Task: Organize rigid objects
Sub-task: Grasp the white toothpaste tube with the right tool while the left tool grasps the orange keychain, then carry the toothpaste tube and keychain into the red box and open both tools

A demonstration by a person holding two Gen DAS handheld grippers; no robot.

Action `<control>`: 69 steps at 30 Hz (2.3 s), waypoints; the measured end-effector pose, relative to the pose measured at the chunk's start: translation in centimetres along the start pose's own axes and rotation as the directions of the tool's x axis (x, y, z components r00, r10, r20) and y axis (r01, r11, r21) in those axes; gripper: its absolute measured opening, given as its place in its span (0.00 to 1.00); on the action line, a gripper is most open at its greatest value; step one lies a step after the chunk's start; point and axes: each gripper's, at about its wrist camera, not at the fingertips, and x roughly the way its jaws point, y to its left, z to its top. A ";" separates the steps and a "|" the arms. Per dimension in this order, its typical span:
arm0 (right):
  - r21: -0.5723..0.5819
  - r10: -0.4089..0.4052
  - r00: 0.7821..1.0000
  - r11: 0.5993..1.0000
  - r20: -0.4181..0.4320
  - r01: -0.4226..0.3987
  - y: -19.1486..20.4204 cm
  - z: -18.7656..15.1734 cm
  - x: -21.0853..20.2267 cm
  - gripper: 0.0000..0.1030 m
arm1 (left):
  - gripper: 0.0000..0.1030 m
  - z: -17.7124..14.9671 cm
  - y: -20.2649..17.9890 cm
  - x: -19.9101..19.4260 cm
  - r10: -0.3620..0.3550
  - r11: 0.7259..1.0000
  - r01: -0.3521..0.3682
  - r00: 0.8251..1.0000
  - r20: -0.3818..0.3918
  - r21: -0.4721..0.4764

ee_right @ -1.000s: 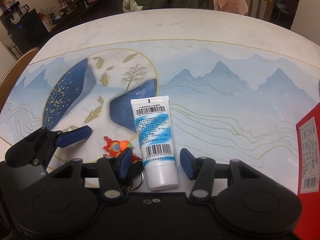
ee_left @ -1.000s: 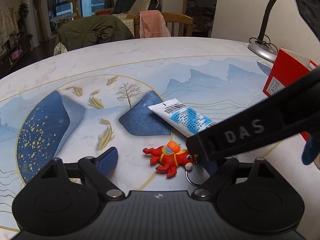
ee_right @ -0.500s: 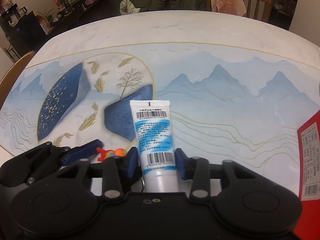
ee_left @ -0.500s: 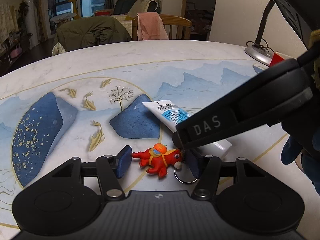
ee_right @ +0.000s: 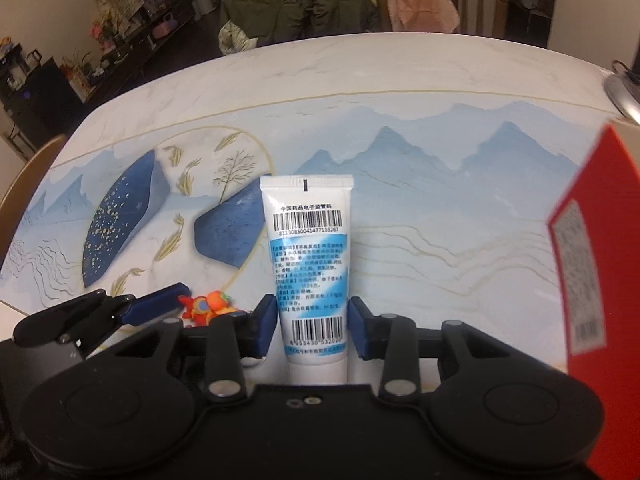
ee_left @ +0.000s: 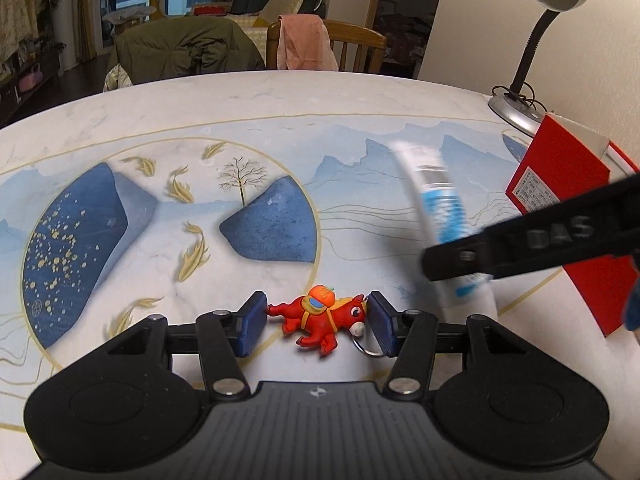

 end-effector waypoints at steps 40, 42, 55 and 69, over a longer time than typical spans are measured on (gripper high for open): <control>0.117 0.082 0.988 0.988 0.131 -0.098 -10.5 -7.9 -15.9 0.36 | 0.70 -2.1 -6.9 -4.8 -0.031 0.999 0.032 0.999 -0.038 0.023; 0.121 0.082 0.988 0.988 0.128 -0.097 -10.7 -8.2 -16.1 0.36 | 0.70 -2.1 -7.1 -3.9 -0.024 0.999 0.026 0.998 -0.052 0.034; 0.134 0.055 0.991 0.988 0.119 -0.071 -11.3 -9.3 -16.9 0.36 | 0.69 -2.9 -8.5 -0.7 0.092 0.991 -0.086 0.994 -0.059 0.098; 0.132 0.057 0.991 0.989 0.118 -0.072 -11.8 -9.0 -16.8 0.36 | 0.55 -2.7 -8.5 -0.9 0.082 0.994 -0.079 0.996 -0.046 0.078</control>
